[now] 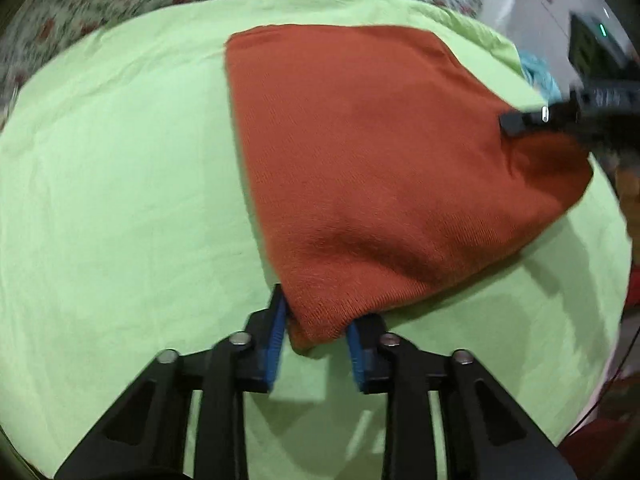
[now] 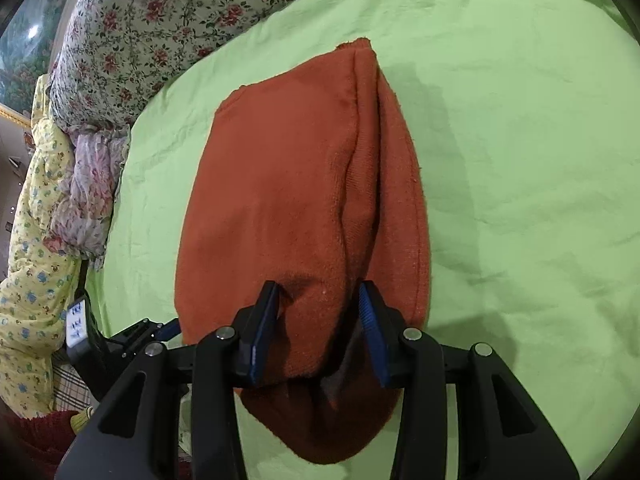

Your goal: Fold small clothes

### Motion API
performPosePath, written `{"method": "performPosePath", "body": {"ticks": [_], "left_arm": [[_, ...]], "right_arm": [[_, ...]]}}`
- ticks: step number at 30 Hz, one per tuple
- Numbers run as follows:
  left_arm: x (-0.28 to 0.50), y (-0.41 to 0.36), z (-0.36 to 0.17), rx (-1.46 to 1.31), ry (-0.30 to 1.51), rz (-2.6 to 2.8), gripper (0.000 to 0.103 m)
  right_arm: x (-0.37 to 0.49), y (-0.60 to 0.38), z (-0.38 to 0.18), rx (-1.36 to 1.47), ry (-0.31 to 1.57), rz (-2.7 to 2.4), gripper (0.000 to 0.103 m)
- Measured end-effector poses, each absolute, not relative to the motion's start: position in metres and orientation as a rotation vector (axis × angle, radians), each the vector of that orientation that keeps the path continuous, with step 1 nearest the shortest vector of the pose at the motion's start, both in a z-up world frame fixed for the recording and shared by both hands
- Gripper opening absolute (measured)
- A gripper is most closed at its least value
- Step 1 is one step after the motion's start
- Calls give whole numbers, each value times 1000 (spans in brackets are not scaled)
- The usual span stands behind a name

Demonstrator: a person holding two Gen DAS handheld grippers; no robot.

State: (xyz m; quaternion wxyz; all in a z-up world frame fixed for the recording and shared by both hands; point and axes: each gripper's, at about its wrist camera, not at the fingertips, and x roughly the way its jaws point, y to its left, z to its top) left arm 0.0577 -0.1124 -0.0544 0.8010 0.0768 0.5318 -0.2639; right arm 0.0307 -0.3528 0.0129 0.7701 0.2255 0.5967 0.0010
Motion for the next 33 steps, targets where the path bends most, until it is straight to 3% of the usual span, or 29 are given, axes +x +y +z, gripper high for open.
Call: {"method": "performPosePath", "body": {"ticks": [1, 2, 4, 10, 18, 24, 28, 29, 33], "left_arm": [[62, -112, -54, 145, 1145, -564, 15], [61, -109, -53, 118, 1151, -565, 14], [63, -96, -52, 40, 1169, -568, 10], [68, -71, -52, -194, 1231, -567, 8], [80, -61, -71, -297, 1305, -555, 8], [85, -76, -63, -173, 1326, -603, 9], [77, -75, -44, -138, 1324, -659, 16], [76, -74, -37, -141, 1322, -673, 19], [86, -68, -20, -189, 1290, -690, 59]], "right_arm": [[31, -352, 12, 496, 1289, 7, 23], [33, -349, 12, 505, 1283, 13, 15], [34, -349, 16, 509, 1267, 13, 13], [18, -348, 81, 682, 938, 208, 11], [-12, -384, -10, 667, 1117, -28, 11], [-8, -379, -9, 615, 1102, -46, 12], [-4, -383, -3, 613, 1132, -29, 13], [-5, -387, -5, 626, 1158, -37, 21], [-8, -398, 6, 626, 1158, -98, 48]]}}
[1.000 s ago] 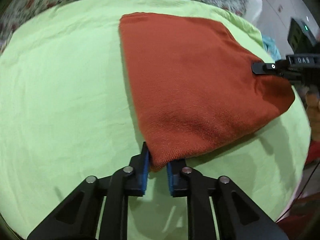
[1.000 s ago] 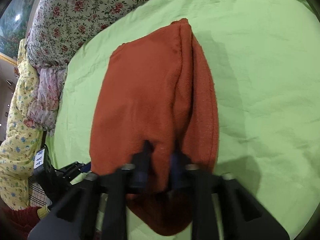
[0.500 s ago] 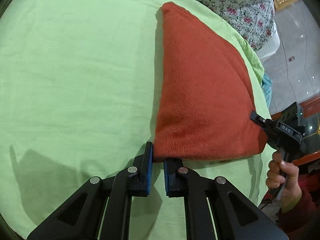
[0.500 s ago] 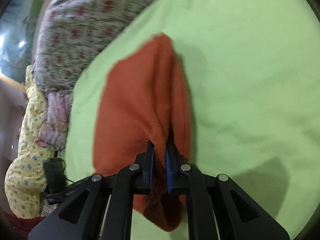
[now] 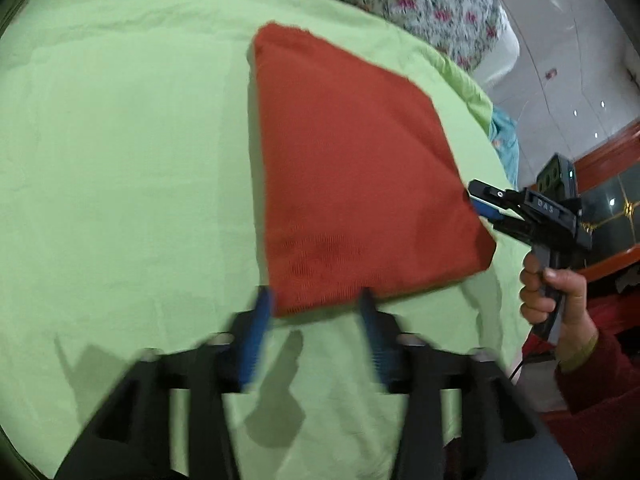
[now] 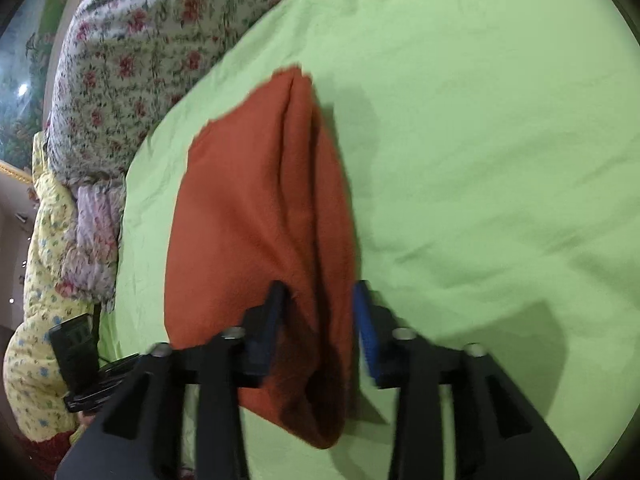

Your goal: Fold small clothes

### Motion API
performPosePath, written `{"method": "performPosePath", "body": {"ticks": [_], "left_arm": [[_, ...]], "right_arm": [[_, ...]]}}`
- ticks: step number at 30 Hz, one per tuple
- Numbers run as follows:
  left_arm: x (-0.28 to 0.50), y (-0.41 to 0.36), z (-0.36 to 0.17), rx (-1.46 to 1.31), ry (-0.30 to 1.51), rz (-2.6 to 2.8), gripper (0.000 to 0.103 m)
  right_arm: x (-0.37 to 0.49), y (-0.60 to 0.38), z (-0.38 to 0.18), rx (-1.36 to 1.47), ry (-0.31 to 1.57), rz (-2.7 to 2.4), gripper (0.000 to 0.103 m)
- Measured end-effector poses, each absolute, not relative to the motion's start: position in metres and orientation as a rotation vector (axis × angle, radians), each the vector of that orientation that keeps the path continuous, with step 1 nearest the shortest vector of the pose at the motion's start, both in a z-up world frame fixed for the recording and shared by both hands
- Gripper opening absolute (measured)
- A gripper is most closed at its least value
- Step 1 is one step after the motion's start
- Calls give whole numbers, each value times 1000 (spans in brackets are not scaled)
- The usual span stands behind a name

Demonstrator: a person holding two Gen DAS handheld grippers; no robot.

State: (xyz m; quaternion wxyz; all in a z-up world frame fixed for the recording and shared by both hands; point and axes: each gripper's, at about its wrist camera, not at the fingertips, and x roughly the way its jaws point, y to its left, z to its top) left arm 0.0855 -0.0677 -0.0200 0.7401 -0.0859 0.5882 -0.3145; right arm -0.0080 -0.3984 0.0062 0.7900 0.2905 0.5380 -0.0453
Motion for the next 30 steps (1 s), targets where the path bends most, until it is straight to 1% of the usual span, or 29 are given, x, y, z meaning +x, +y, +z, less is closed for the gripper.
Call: {"method": "performPosePath", "body": {"ticks": [1, 2, 3, 4, 7, 11, 16, 18, 19, 20, 21, 22, 23, 24, 26, 30], "left_arm": [[94, -70, -18, -201, 1279, -683, 59], [100, -70, -19, -212, 1276, -675, 59], [108, -72, -21, -222, 1281, -656, 61], [117, -73, -25, -243, 1287, -638, 62], [143, -83, -35, -312, 1288, -628, 64], [170, -99, -48, -316, 1298, -646, 65], [197, -124, -75, -311, 1347, -652, 72], [203, -129, -81, -339, 1337, -665, 72], [204, -131, -82, -347, 1326, -671, 68], [205, -134, -81, -350, 1314, -684, 59], [204, -137, -82, -346, 1314, -701, 43], [203, -140, -81, -335, 1307, -704, 33], [201, -141, -79, -320, 1292, -708, 29], [199, -140, -76, -315, 1276, -719, 23], [194, -132, -65, -329, 1245, -746, 21], [178, -102, -34, -348, 1174, -762, 20]], "right_arm": [[-6, -400, 12, 620, 1130, -108, 58], [-4, -401, 14, 622, 1119, -113, 70], [2, -403, 14, 636, 1103, -118, 75], [7, -405, 13, 646, 1097, -114, 77], [26, -402, 5, 639, 1107, -79, 77], [45, -401, -13, 649, 1149, -38, 77], [61, -405, -28, 698, 1160, 68, 77], [68, -407, -34, 711, 1165, 106, 77], [70, -408, -36, 719, 1166, 118, 77], [71, -408, -38, 728, 1161, 128, 74], [73, -409, -39, 739, 1159, 133, 67], [75, -408, -41, 744, 1172, 132, 45], [76, -406, -46, 756, 1193, 129, 35], [76, -404, -50, 774, 1201, 130, 33], [75, -403, -48, 796, 1181, 130, 26], [71, -389, -27, 824, 1125, 162, 24]]}}
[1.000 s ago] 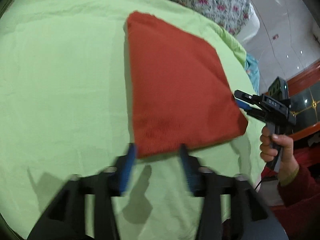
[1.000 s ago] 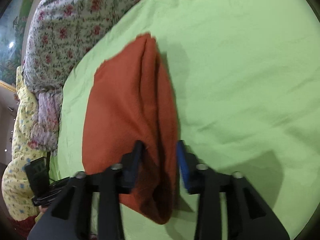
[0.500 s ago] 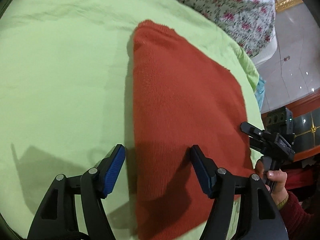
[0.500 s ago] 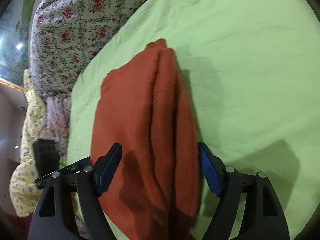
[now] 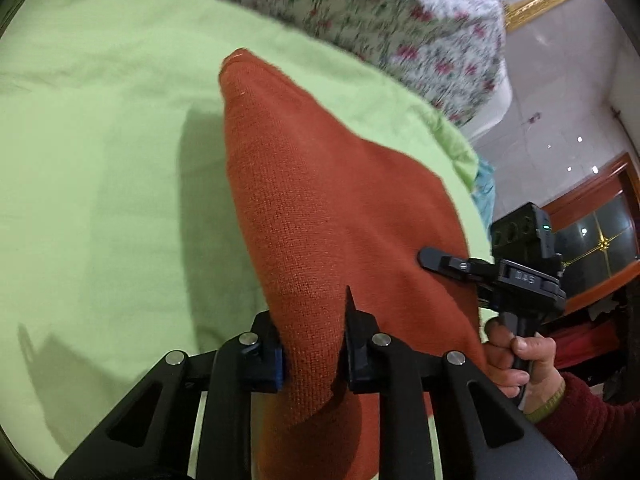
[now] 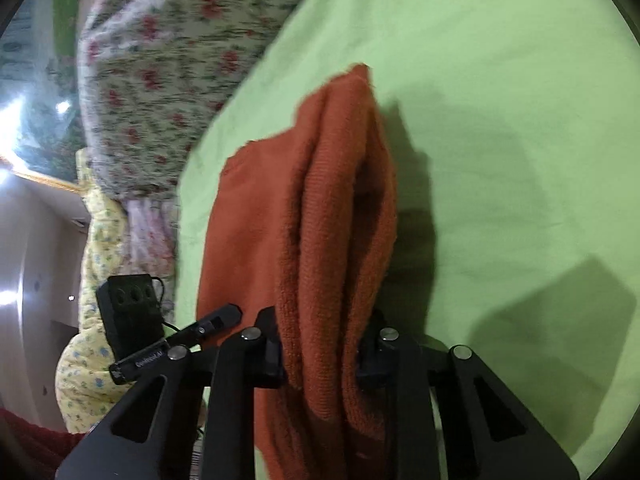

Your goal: Fold small clothes

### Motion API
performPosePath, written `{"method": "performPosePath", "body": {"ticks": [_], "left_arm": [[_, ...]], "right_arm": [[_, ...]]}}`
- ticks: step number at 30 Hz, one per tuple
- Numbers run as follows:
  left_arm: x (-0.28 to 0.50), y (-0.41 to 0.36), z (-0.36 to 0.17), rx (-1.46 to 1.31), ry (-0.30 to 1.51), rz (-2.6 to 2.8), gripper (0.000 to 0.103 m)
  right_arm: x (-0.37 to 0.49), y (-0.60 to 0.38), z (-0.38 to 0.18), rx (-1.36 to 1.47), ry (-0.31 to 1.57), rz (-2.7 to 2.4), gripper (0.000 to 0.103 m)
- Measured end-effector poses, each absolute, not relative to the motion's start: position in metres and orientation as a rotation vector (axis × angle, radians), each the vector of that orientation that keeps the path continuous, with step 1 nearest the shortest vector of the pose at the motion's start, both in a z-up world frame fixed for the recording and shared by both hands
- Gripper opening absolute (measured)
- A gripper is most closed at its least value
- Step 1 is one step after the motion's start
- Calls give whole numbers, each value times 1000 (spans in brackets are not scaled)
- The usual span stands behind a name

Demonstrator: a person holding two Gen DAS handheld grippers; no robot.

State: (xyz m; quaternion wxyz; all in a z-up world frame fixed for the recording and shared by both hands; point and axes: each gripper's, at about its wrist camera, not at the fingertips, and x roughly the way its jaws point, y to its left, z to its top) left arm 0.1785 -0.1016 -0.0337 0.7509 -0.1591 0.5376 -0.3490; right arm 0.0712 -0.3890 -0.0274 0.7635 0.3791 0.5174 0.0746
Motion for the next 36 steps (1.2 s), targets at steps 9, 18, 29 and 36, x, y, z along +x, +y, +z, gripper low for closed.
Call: {"method": "performPosePath", "body": {"ticks": [9, 18, 29, 36], "left_arm": [[155, 26, -5, -442, 1109, -590, 20], [133, 124, -27, -498, 1105, -409, 20], [130, 149, -46, -474, 1156, -313, 47], [147, 156, -42, -465, 1143, -234, 55]], "right_arm": [[106, -283, -29, 769, 1169, 377, 23], [153, -179, -69, 700, 1288, 541, 23], [159, -178, -84, 577, 1388, 437, 48], [152, -200, -53, 525, 1292, 338, 53]]}}
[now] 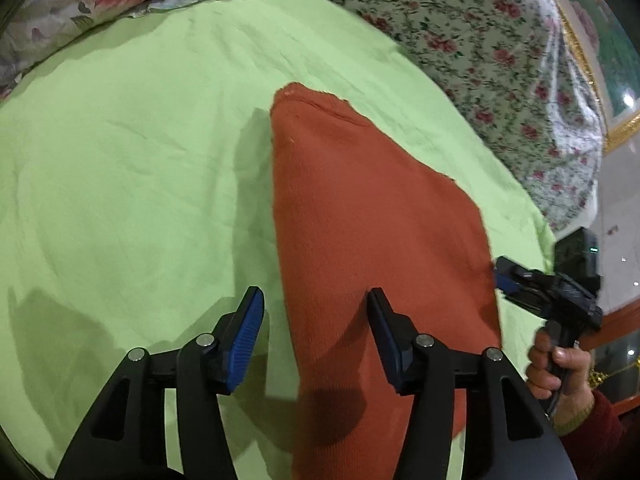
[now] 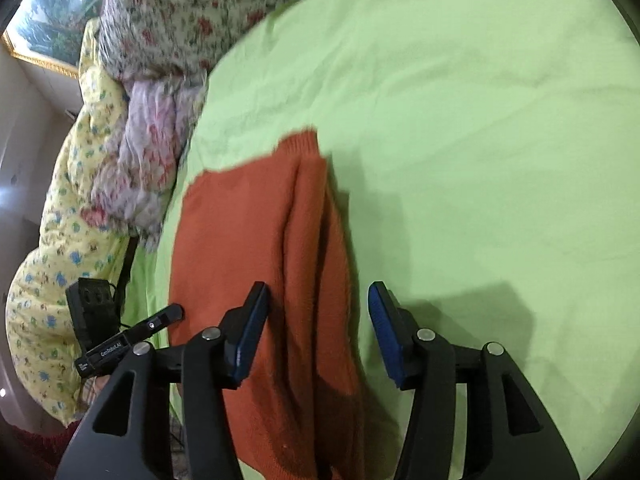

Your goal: Fold small clothes

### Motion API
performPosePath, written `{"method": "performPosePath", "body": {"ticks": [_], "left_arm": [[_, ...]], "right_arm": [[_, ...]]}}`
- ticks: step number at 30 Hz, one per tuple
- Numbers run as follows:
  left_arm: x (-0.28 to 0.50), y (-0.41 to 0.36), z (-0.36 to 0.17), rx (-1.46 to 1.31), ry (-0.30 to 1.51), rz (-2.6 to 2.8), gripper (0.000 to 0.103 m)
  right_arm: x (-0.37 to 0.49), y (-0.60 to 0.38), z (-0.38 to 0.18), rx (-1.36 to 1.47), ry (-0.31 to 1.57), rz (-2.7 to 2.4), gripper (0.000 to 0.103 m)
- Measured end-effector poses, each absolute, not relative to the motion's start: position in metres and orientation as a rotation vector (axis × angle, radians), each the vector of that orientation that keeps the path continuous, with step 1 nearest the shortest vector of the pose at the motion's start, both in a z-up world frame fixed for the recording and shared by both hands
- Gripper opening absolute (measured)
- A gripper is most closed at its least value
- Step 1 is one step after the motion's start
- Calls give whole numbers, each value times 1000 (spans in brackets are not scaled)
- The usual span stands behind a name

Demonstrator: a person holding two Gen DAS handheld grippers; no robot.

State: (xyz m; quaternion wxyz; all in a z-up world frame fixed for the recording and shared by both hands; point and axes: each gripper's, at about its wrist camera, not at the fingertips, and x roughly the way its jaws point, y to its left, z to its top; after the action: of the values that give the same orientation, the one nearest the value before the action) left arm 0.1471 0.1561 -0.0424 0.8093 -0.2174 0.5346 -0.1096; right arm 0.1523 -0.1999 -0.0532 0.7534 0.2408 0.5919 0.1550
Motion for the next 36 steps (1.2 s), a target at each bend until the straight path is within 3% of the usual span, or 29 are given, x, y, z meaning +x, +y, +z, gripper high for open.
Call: {"method": "performPosePath", "body": {"ticks": [4, 5, 6, 7, 12, 19, 22, 29, 36], "left_arm": [[154, 153, -46, -457, 1153, -196, 56], [155, 152, -47, -454, 1154, -188, 56], [154, 151, -47, -448, 1154, -180, 56], [154, 149, -46, -436, 1152, -172, 56], [154, 143, -47, -366, 1157, -143, 56], [153, 133, -46, -277, 1167, -130, 56], [139, 132, -34, -234, 1163, -156, 53], [97, 130, -16, -213, 1159, -302, 53], [66, 123, -17, -187, 1179, -385, 53]], "right_arm": [[162, -196, -48, 540, 1247, 345, 53], [164, -194, -49, 545, 1244, 347, 48], [167, -192, -51, 553, 1233, 360, 37], [170, -190, -53, 549, 1237, 367, 9], [177, -182, -36, 500, 1167, 382, 9], [184, -185, -78, 443, 1268, 269, 9], [180, -185, -66, 424, 1265, 244, 15], [137, -197, -10, 488, 1157, 196, 15], [84, -176, 10, 513, 1155, 176, 15]]}}
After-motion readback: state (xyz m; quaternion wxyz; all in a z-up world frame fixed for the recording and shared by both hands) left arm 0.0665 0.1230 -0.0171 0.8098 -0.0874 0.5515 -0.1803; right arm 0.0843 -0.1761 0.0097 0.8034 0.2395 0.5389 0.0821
